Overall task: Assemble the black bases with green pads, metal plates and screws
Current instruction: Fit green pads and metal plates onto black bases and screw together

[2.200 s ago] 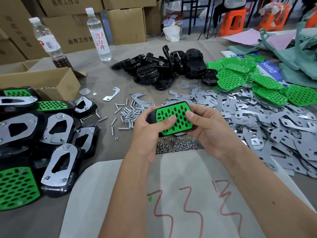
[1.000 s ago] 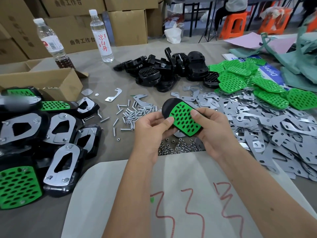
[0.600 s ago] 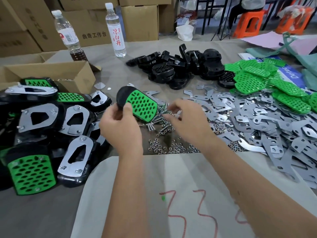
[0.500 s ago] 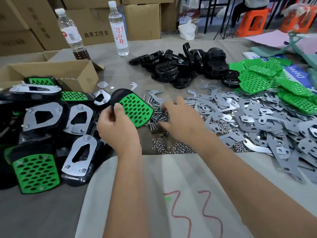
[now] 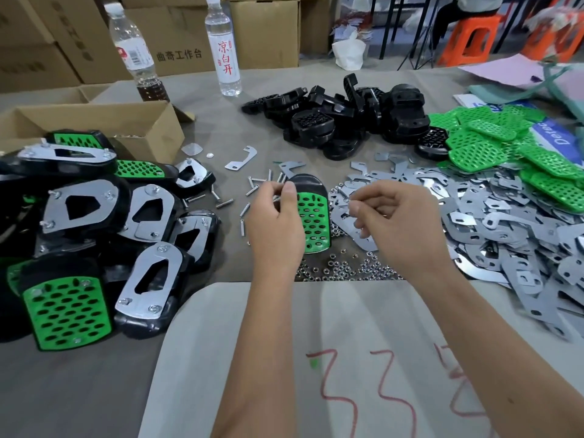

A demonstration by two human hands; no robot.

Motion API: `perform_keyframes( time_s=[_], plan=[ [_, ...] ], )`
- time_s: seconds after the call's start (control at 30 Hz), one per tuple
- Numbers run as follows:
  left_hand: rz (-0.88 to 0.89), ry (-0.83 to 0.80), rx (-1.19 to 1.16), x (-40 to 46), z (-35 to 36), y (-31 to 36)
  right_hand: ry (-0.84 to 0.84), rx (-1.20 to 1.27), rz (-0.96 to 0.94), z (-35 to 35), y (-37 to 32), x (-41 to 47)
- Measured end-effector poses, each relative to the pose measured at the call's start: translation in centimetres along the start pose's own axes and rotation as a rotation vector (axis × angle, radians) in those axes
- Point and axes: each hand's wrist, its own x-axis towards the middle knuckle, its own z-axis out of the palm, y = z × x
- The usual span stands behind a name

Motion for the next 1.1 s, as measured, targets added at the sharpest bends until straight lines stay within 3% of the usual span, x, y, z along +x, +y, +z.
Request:
perform_keyframes(
  time_s=[0.1, 0.33, 0.57, 0.73, 0.9, 1.03, 1.1],
  plan=[
    [0.087, -0.052, 0.045, -0.7, 0.7, 0.3, -0.003, 0.086, 0.005, 0.1, 0.0, -1.0],
    [0.271, -0.031, 0.094, -1.8, 1.5, 0.7, 0.085, -0.005, -0.042, 0.2, 0.3, -0.9],
    [0.437, -0.058, 0.14, -2.1, 1.9, 0.4, 0.129, -0.47, -0.327, 0.4, -0.1, -1.1],
    [0.551, -0.071, 0.204, -2.0, 1.9, 0.7, 0.11, -0.197, 0.002, 0.2, 0.2, -0.8],
    [0.552, -0.099, 0.197, -2.3, 1.9, 1.1, 0.148, -0.306, -0.08, 0.6, 0.0, -1.2],
    [0.388, -0.054, 0.054, -2.1, 1.7, 1.1, 0.11, -0.522, -0.405, 0.5, -0.8, -1.1],
    [0.353, -0.052, 0.053, -1.9, 1.5, 1.0, 0.059, -0.492, -0.366, 0.5, -0.4, -0.9]
  ],
)
